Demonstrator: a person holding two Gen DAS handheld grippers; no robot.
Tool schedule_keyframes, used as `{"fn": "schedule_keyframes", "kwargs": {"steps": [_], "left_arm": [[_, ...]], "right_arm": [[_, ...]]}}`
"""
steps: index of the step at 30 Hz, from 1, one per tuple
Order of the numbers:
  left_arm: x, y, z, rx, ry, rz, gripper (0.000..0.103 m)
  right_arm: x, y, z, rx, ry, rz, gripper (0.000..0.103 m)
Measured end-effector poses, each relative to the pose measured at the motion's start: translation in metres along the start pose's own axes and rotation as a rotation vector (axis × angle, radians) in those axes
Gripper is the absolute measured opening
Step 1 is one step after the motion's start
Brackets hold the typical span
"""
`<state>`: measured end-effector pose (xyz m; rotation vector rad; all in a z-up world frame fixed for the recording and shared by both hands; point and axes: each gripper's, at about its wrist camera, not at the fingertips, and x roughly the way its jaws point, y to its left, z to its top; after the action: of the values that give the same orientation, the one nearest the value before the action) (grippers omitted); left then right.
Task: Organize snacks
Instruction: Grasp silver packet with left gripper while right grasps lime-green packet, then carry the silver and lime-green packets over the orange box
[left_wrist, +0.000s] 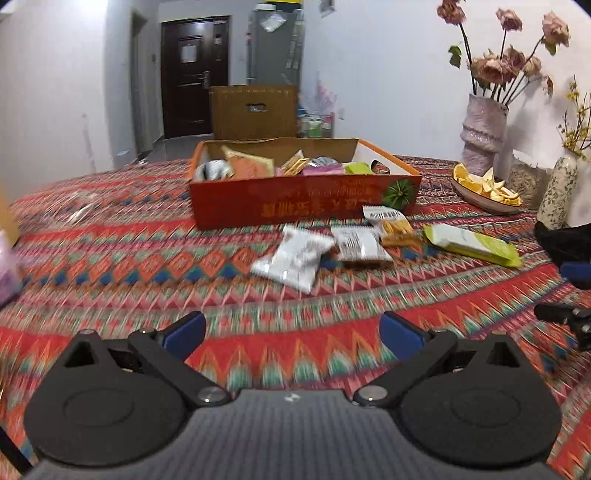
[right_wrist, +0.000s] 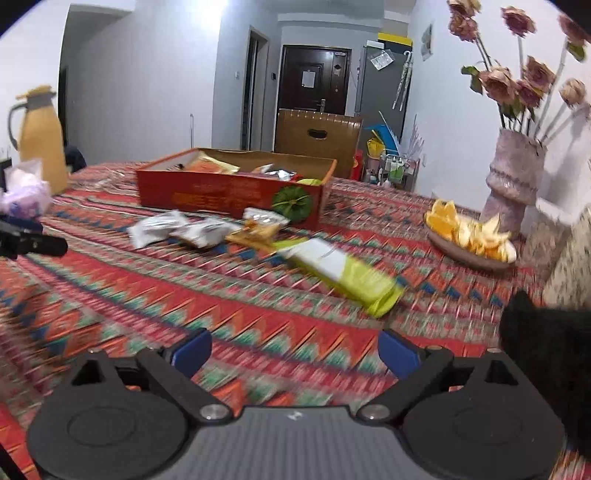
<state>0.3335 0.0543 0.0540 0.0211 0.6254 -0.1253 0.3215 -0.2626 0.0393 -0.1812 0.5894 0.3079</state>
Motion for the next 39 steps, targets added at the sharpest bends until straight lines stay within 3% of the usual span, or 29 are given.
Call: {"fn": "schedule_keyframes", "kwargs": {"steps": [5,8,10,13,15,16,17,18,21,26,32,39], "left_arm": [[0.076,0.012,0.027,0.012,0.04,-0.034,0.102],[0.108,0.013,0.037,0.039,0.046,-0.056,0.096],[0.121,0.014,0.039,0.053,0.05,-0.076,0.087],[0.132,0.016,0.039,0.052,0.053,-0.098,0.074],[0.133,0.017,0.038,0.058,0.037,-0.093,0.068],[0.133,0.017,0.038,0.054,0.035,-0.101,0.056],[0.132,0.018,0.039,0.052,0.033,-0.107,0.05],[0.131,0.017,0.039,0.062,0.035,-0.102,0.044],[0.128,0.016,0.04,0.074,0.052,-0.087,0.042],[0.108,0.018,0.04,0.044,0.065,-0.019,0.041],[0.04,0.024,0.02,-0.077,0.003,0.004,0.041],[-0.031,0.013,-0.012,-0.162,-0.034,-0.022,0.041]], "right_arm": [[0.057,-0.032,0.032,-0.03,0.026,0.004,0.096],[0.092,-0.05,0.045,-0.01,0.044,0.026,0.095],[0.113,-0.057,0.051,-0.01,0.064,0.032,0.093],[0.14,-0.061,0.056,-0.019,0.098,0.05,0.086],[0.15,-0.063,0.058,-0.001,0.099,0.08,0.071],[0.152,-0.065,0.058,0.022,0.094,0.098,0.067],[0.154,-0.068,0.059,0.046,0.093,0.118,0.059],[0.154,-0.068,0.059,0.056,0.088,0.12,0.051],[0.152,-0.067,0.058,0.058,0.087,0.103,0.04],[0.132,-0.061,0.05,0.074,0.101,0.07,0.036],[0.079,-0.041,0.03,0.133,0.081,0.053,0.036],[0.017,-0.005,0.007,0.196,0.037,0.086,0.036]]}}
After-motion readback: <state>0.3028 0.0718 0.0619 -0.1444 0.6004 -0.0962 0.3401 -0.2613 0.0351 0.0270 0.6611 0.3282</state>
